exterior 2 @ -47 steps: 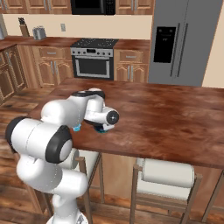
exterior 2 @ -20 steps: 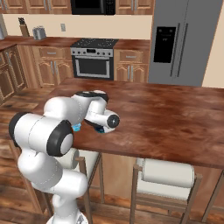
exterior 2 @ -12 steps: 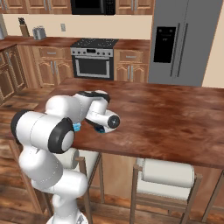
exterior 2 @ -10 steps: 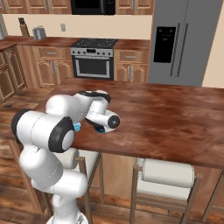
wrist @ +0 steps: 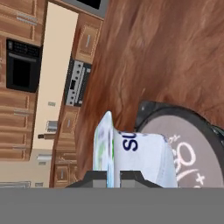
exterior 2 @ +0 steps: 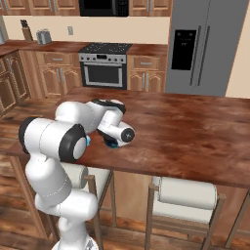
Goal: Stack the yogurt containers by placing the smaller containers on top of the larger containers.
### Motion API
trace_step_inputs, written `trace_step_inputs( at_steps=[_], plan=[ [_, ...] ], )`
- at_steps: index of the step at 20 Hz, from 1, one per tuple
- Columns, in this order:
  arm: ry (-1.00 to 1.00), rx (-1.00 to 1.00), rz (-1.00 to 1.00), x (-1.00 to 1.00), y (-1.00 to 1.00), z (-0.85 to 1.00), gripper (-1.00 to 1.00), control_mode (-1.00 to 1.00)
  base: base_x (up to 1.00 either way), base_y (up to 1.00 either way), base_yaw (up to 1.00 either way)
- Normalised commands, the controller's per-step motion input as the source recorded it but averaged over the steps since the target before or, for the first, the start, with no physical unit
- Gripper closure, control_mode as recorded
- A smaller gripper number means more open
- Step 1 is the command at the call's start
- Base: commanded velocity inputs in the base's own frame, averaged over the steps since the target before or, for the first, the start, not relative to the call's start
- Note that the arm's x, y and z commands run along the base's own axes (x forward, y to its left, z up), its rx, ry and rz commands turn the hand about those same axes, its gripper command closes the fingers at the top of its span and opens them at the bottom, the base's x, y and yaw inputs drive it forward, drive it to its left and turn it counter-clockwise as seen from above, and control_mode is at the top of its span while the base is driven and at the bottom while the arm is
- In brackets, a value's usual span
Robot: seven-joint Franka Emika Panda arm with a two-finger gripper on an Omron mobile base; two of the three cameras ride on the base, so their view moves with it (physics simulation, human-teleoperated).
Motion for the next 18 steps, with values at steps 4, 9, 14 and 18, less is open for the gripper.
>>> trace_step_inputs(
  at_steps=[4,9,14,18],
  plan=[
    [0.0,0.0,0.0,0.08,0.0,-0.11,1.0,-1.0,0.0,0.0,0.0],
    [0.0,-0.02,0.0,0.01,0.0,-0.2,1.0,-1.0,0.0,0.0,0.0],
    [0.0,0.0,0.0,0.0,0.0,-0.05,1.0,-1.0,0.0,0.0,0.0],
    [0.0,0.0,0.0,0.0,0.0,0.0,1.0,-1.0,0.0,0.0,0.0]
  ],
)
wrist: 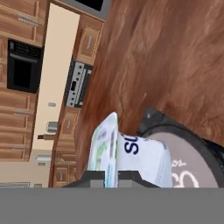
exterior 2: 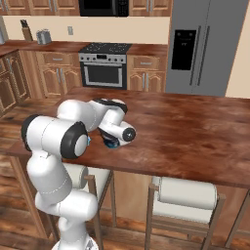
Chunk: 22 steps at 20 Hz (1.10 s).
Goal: Stack the yogurt containers by placing the smaller containers on top of the larger containers.
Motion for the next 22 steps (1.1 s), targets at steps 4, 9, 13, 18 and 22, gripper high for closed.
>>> trace_step_inputs(
  at_steps=[4,9,13,18,22],
  plan=[
    [0.0,0.0,0.0,-0.22,0.0,-0.06,1.0,-1.0,0.0,0.0,0.0],
    [0.0,0.0,0.0,-0.02,0.0,0.0,1.0,-1.0,0.0,0.0,0.0],
    [0.0,0.0,0.0,0.0,0.0,0.0,-1.0,-1.0,0.0,0.0,0.0],
    [0.0,0.0,0.0,0.0,0.0,0.1,-1.0,-1.0,0.0,0.0,0.0],
    [0.0,0.03,-0.02,0.0,0.0,0.45,-1.0,-1.0,0.0,0.0,0.0]
  ],
)
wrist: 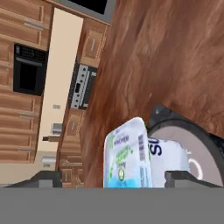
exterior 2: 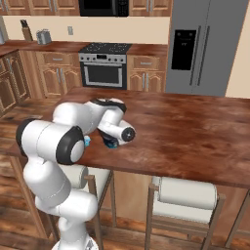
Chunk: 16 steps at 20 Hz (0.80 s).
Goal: Stack the yogurt containers by placing the smaller containers on top of the larger containers.
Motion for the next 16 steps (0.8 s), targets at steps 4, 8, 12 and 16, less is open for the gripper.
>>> trace_step_inputs(
  at_steps=[4,8,12,16],
  plan=[
    [0.02,0.02,-0.02,0.0,0.0,0.54,-1.0,-1.0,0.0,0.0,0.0],
    [0.13,0.0,-0.04,-0.01,0.0,0.54,-1.0,-1.0,0.0,0.0,0.0],
    [0.17,-0.03,-0.03,-0.07,0.0,0.53,-1.0,-1.0,0.0,0.0,0.0],
    [0.16,-0.08,0.01,-0.17,0.13,0.38,-1.0,-1.0,0.0,0.0,0.0]
  ],
)
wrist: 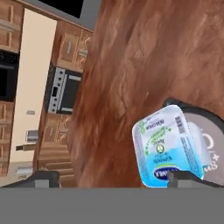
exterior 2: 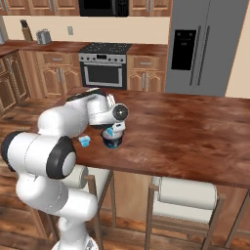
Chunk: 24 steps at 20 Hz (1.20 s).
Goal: Stack the yogurt containers by placing the smaller containers on top of the larger containers.
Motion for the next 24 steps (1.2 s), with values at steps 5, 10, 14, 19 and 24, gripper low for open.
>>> trace_step_inputs(
  at_steps=[5,10,14,19,24],
  plan=[
    [0.17,-0.11,0.04,-0.23,0.28,0.28,-1.0,-1.0,0.0,0.0,0.0],
    [0.15,-0.16,0.08,-0.31,0.5,0.19,-1.0,-1.0,0.0,0.0,0.0],
    [0.12,-0.16,0.08,-0.31,0.56,0.12,-1.0,-1.0,0.0,0.0,0.0],
    [0.1,-0.17,0.07,-0.26,0.56,0.02,-1.0,-1.0,0.0,0.0,0.0],
    [0.02,-0.04,0.01,-0.07,0.15,0.0,-1.0,-1.0,0.0,0.0,0.0]
  ],
)
